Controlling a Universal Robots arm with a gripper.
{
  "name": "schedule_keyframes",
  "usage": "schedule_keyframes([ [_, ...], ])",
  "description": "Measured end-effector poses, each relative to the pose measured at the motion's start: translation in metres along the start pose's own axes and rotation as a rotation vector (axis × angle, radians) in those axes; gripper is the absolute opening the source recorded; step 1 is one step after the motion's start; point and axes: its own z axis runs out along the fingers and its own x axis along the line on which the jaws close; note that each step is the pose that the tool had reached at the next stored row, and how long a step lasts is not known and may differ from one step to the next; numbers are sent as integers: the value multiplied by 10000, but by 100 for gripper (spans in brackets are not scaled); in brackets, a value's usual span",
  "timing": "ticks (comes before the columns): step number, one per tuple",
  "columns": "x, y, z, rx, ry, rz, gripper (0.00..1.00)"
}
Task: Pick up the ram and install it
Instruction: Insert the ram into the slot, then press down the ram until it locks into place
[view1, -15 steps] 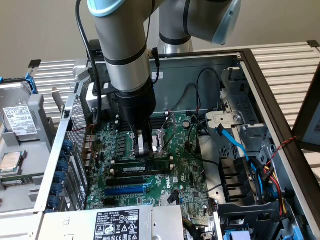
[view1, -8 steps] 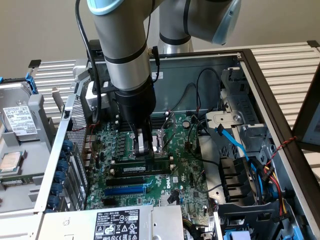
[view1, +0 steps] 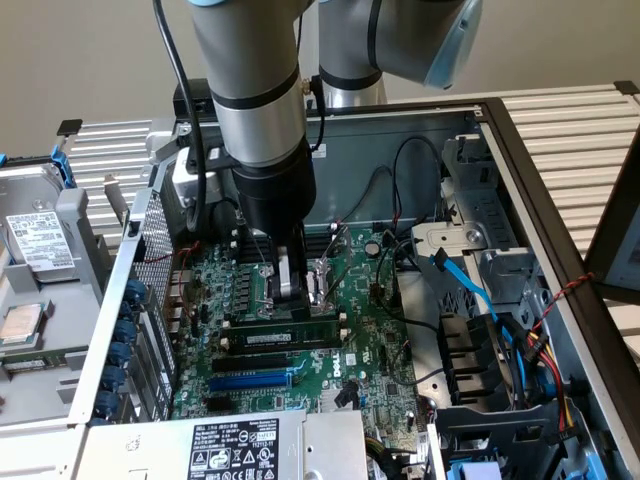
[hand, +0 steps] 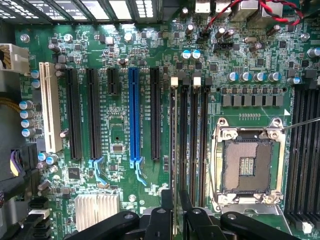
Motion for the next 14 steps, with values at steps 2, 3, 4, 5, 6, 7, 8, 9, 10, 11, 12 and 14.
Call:
schedule_keyframes([
  [2, 0, -1, -5, -2, 2, 4, 20],
  [3, 0, -1, -6, -1, 2, 5, 20],
  [4, 0, -1, -7, -1, 2, 6, 20],
  [5, 0, -1, -7, -1, 2, 7, 20],
  [6, 0, -1, -8, -1, 3, 7, 20],
  [7, 0, -1, -9, -2, 3, 8, 20],
  [8, 0, -1, -9, -1, 3, 9, 20],
  [9, 0, -1, -10, -1, 3, 10, 20],
  [10, 0, -1, -10, 0, 3, 10, 20],
  [11, 0, -1, -9, 2, 2, 10, 20],
  [12, 0, -2, -10, 2, 3, 9, 20],
  [14, 1, -3, -10, -22, 5, 10, 11],
])
